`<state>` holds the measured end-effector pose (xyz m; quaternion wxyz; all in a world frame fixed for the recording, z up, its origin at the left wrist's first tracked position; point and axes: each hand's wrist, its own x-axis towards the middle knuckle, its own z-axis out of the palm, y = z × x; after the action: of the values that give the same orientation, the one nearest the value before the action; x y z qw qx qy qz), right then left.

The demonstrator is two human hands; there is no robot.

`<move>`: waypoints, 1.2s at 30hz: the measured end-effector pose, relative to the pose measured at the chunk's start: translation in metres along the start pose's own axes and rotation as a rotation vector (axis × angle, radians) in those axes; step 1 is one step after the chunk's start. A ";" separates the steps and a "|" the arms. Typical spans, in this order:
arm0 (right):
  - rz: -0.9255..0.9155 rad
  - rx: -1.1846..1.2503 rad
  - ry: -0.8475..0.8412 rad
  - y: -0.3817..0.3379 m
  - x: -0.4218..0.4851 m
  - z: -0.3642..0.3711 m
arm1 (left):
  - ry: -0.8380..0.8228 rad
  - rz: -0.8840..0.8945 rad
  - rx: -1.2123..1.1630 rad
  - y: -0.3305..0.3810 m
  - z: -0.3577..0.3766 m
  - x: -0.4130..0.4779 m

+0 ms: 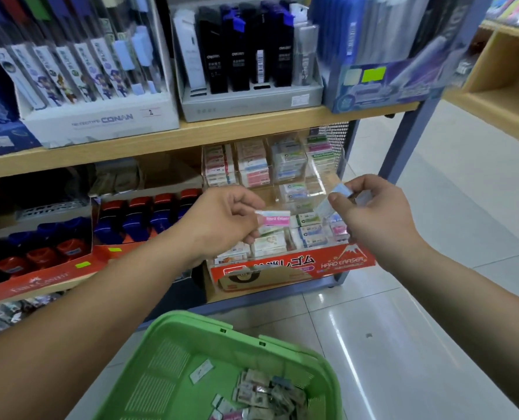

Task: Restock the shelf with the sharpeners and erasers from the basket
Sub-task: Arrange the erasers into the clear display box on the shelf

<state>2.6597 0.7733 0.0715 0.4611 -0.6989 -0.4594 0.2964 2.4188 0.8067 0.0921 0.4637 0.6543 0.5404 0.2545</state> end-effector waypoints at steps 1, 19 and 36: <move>-0.012 -0.006 0.009 0.002 0.000 -0.005 | -0.008 0.008 0.011 0.006 0.008 0.004; 0.130 0.247 0.163 0.036 0.006 -0.062 | 0.073 0.280 0.355 0.031 0.126 0.086; 0.121 0.291 0.124 0.027 0.002 -0.058 | 0.154 0.335 0.421 0.019 0.127 0.087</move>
<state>2.7195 0.7491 0.0701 0.5661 -0.6683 -0.3392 0.3432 2.5590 0.8466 0.0386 0.2265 0.7952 0.4994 0.2587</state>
